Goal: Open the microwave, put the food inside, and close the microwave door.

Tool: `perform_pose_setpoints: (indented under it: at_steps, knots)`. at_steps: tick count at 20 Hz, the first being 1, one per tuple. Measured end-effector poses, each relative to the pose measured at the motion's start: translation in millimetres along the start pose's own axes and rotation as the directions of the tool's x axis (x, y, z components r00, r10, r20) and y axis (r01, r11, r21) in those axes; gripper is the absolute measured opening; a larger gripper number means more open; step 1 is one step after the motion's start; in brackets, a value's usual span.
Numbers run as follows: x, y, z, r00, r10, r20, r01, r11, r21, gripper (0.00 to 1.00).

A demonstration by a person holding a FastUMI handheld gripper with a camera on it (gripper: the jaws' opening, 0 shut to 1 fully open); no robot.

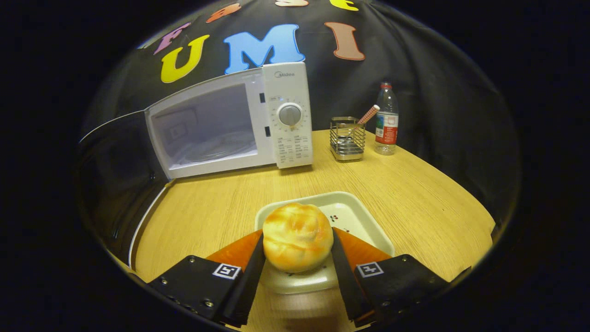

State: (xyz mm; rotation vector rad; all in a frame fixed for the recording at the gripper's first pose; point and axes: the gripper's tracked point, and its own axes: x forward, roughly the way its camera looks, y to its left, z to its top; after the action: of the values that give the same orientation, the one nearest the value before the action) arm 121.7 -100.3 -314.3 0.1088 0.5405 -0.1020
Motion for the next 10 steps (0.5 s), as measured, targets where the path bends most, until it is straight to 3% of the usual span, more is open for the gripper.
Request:
perform_pose_setpoints:
  at_steps: [6, 10]
  knots:
    - [-12.2, 63.7, 34.9, 0.979, 0.183, 0.088, -0.188, 0.981, 0.056, 0.76]
    - [-5.0, 103.8, 55.3, 0.96, 0.257, 0.113, -0.265, 0.962, 0.062, 0.76]
